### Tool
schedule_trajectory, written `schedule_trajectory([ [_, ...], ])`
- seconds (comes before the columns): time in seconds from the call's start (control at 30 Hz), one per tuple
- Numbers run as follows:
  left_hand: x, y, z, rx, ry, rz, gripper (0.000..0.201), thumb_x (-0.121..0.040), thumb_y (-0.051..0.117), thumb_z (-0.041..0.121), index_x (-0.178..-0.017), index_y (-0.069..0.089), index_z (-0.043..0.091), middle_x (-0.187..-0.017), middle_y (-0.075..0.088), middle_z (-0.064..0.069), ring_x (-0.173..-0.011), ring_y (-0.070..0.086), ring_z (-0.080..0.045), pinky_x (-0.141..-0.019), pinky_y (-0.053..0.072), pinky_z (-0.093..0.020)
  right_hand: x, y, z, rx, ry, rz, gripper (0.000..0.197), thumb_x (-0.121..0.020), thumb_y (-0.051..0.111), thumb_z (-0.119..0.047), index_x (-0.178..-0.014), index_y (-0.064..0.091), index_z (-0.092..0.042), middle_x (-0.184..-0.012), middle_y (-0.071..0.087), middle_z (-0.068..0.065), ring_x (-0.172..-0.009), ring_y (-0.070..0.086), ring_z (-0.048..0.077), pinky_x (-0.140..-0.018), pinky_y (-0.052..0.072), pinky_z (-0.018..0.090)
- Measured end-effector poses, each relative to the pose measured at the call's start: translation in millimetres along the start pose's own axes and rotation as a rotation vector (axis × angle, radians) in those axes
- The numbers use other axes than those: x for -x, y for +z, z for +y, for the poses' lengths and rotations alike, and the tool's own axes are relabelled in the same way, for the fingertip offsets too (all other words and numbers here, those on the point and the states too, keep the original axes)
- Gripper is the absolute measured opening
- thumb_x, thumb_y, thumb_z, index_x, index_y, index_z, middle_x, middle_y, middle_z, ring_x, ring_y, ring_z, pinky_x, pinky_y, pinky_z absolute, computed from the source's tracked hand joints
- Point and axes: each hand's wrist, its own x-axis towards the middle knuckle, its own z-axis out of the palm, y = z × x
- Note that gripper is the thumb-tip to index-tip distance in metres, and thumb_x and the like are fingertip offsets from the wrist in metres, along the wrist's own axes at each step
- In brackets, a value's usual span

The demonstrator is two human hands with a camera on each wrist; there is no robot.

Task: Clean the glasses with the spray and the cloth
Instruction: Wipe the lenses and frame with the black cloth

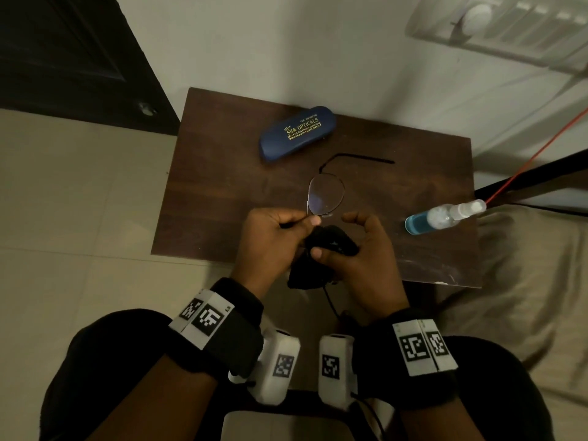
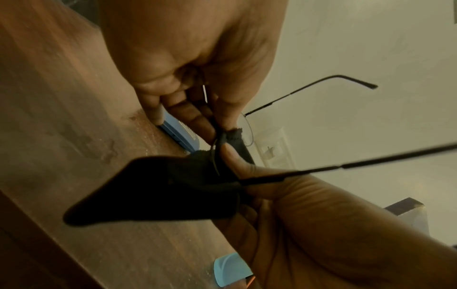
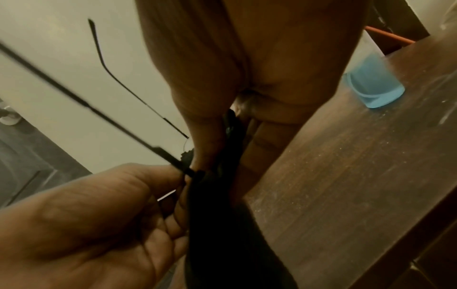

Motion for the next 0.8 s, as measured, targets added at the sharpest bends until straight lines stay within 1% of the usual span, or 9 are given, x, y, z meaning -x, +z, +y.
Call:
schedule_trajectory([
  [0.1,-3.8,-1.6,0.0,-0.003,-0.009,0.055,0.006,-0.083,0.070,0.013,-0.083,0.075,0.010,-0.073,0.072,0.002,-0.066,0.067,-0.003,-0.056,0.051,-0.014,0.5,-2.6,-3.4,-0.006,-0.022,-0.059,0.058,-0.075,0.072,0.005,-0.116,0.044,-0.026,-0.110,0.063,0.010,-0.092,0.069,0.024,-0.068,0.058,0.035],
  [0.2,-4.4,-4.2,-1.7,-0.013,-0.037,0.053,0.007,-0.081,0.071,0.015,-0.081,0.075,0.009,-0.075,0.072,-0.001,-0.072,0.068,-0.008,-0.063,0.055,-0.019,-0.7,-7.4,-3.3,-0.021,0.006,-0.070,0.068,-0.072,0.074,0.006,-0.121,0.039,-0.026,-0.102,0.066,0.011,-0.088,0.070,0.024,-0.073,0.059,0.040],
  [0.3,-1.6,-2.0,-2.7,-0.020,-0.107,-0.008,0.012,-0.083,0.069,0.018,-0.081,0.075,0.007,-0.077,0.074,-0.005,-0.072,0.070,-0.014,-0.058,0.056,-0.021,-1.9,-4.3,0.0,0.094,0.020,0.028,0.076,-0.061,0.085,-0.007,-0.118,0.040,-0.029,-0.113,0.059,0.001,-0.099,0.064,0.019,-0.079,0.058,0.039],
  [0.37,-1.7,-0.3,-2.9,-0.009,-0.147,-0.023,0.012,-0.084,0.068,0.018,-0.080,0.075,0.009,-0.075,0.074,-0.004,-0.071,0.070,-0.014,-0.059,0.056,-0.024,-1.3,2.0,0.9,0.102,0.019,0.069,0.073,-0.061,0.087,-0.015,-0.117,0.042,-0.027,-0.112,0.059,-0.001,-0.098,0.064,0.016,-0.076,0.059,0.034],
  [0.47,-4.0,-1.5,-2.8,0.024,-0.184,-0.030,0.014,-0.084,0.068,0.016,-0.073,0.075,0.015,-0.068,0.073,-0.002,-0.066,0.070,-0.013,-0.060,0.056,-0.027,1.4,8.3,-0.1,0.124,-0.036,0.085,0.051,-0.073,0.080,-0.018,-0.112,0.048,-0.022,-0.105,0.062,-0.004,-0.091,0.064,0.008,-0.067,0.057,0.021],
  [0.53,-4.8,-2.8,-1.6,0.049,-0.203,-0.027,0.013,-0.084,0.067,0.013,-0.073,0.074,0.010,-0.066,0.072,-0.003,-0.062,0.069,-0.011,-0.056,0.055,-0.023,3.5,7.9,-1.5,0.097,-0.064,0.050,0.039,-0.080,0.073,-0.013,-0.108,0.049,-0.025,-0.102,0.063,-0.006,-0.092,0.065,0.009,-0.071,0.056,0.025],
  [0.67,-5.2,-4.2,-2.5,0.095,-0.253,0.019,0.012,-0.083,0.069,0.011,-0.079,0.072,0.000,-0.071,0.071,-0.008,-0.065,0.068,-0.016,-0.055,0.055,-0.024,-0.5,-1.9,-1.1,0.040,-0.010,-0.063,0.045,-0.084,0.065,-0.003,-0.116,0.043,-0.028,-0.103,0.062,-0.003,-0.091,0.067,0.016,-0.070,0.058,0.034],
  [0.73,-4.8,-3.8,-3.4,0.081,-0.246,0.012,0.012,-0.084,0.067,0.012,-0.078,0.072,0.002,-0.073,0.071,-0.007,-0.070,0.067,-0.017,-0.057,0.054,-0.022,-4.9,-5.9,3.0,0.050,0.000,-0.022,0.050,-0.080,0.071,-0.007,-0.117,0.042,-0.025,-0.104,0.064,0.006,-0.090,0.068,0.020,-0.073,0.059,0.041],
  [0.8,-3.9,-3.5,-2.5,0.068,-0.234,0.017,0.014,-0.085,0.066,0.014,-0.080,0.071,0.002,-0.079,0.071,-0.010,-0.079,0.067,-0.020,-0.067,0.053,-0.027,-6.0,-5.7,6.5,0.085,0.005,0.076,0.056,-0.072,0.079,-0.017,-0.113,0.041,-0.025,-0.104,0.063,0.007,-0.089,0.068,0.020,-0.074,0.059,0.042],
])
